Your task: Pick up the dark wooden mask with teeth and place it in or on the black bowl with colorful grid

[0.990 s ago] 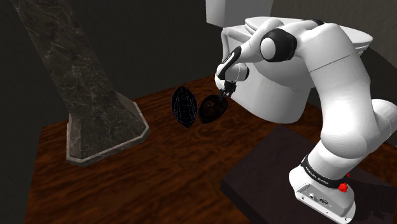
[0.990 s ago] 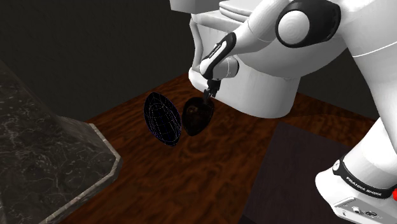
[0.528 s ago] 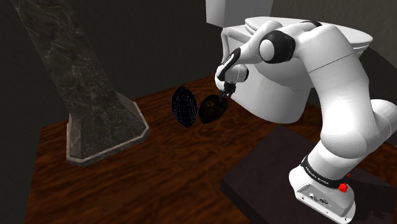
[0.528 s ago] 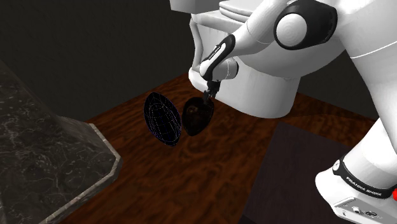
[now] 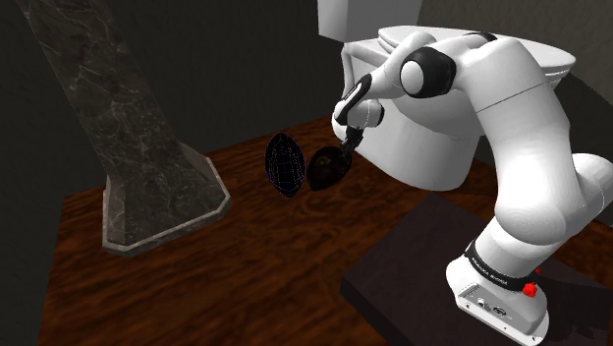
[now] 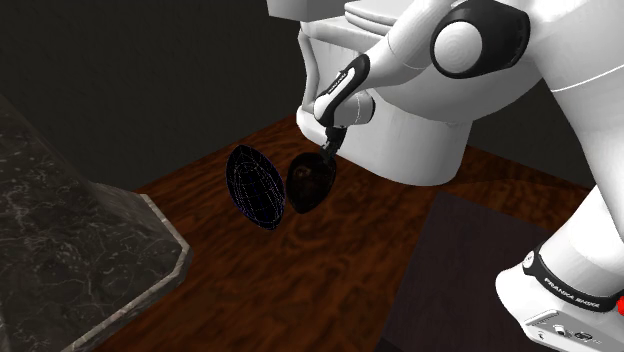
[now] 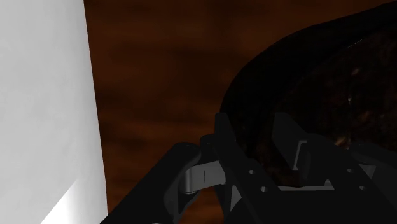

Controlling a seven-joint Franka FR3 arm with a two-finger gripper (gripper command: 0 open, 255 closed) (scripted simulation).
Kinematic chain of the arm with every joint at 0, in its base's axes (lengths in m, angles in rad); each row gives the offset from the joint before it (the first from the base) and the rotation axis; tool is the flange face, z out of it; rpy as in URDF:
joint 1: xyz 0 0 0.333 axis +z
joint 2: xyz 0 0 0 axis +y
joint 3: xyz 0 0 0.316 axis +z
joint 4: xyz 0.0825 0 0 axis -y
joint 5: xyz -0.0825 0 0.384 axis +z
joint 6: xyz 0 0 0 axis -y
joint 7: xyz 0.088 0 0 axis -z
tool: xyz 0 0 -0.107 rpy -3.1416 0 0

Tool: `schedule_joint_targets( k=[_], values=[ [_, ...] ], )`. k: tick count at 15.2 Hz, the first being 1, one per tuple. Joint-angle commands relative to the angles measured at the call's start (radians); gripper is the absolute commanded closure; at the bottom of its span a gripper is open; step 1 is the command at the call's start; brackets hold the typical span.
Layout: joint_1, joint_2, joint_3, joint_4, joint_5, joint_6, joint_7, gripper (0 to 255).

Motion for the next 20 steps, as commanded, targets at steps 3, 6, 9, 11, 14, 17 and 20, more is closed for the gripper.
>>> schedule_joint_targets(
  k=[3,6,9,11,14,17,20],
  values=[
    [0.001,-0.001,0.001,0.000,0.000,0.000,0.000,255],
    [0.008,-0.034,-0.009,-0.015,-0.008,-0.019,0.008,255],
    [0.015,-0.067,-0.019,-0.027,-0.016,-0.040,0.016,255],
    [0.019,-0.088,-0.026,-0.034,-0.023,-0.054,0.021,255],
    [0.026,-0.119,-0.035,-0.043,-0.032,-0.076,0.030,255],
    [0.033,-0.149,-0.045,-0.050,-0.043,-0.099,0.039,255],
    [0.039,-0.178,-0.055,-0.055,-0.053,-0.123,0.048,255]
  ],
)
